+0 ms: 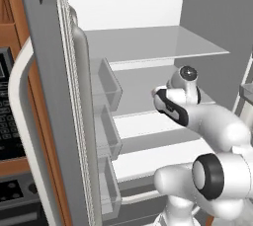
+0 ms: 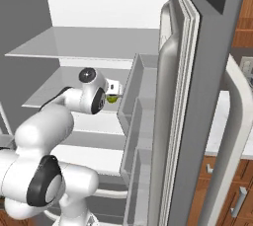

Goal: Retrieve the apple and pear from the fridge and place them into the bowl on the dining table.

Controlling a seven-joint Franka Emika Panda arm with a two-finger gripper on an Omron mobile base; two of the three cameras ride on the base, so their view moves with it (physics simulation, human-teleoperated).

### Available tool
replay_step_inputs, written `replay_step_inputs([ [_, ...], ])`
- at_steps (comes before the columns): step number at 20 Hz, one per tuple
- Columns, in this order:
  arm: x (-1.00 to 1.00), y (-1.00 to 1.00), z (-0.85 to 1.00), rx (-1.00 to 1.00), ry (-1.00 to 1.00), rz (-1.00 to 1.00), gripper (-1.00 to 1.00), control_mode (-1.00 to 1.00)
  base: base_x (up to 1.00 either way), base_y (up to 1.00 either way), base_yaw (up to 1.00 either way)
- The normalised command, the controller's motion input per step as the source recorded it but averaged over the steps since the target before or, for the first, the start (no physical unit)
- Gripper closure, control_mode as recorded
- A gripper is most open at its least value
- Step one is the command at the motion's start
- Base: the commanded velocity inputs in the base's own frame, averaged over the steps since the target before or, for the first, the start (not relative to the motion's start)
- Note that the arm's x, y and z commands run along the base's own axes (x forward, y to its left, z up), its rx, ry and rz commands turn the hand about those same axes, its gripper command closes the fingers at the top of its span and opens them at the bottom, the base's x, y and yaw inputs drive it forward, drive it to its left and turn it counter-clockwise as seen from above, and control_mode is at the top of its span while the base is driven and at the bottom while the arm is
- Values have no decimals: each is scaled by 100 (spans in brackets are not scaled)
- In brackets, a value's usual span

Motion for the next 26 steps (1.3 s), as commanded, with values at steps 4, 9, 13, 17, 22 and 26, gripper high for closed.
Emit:
replay_step_inputs([
  [4, 50, -2, -25, 0, 1, 0, -100, -100, 0, 0, 0],
  [9, 51, -4, -23, 0, 2, 0, -100, -100, 0, 0, 0],
  [13, 38, -9, -23, 0, 3, 0, -100, -100, 0, 0, 0],
  [17, 23, -7, -25, 0, 4, 0, -100, -100, 0, 0, 0],
  [22, 9, -6, -31, 0, 6, 0, -100, -100, 0, 0, 0],
  [26, -1, -2, -47, 0, 11, -1, -100, -100, 0, 0, 0],
])
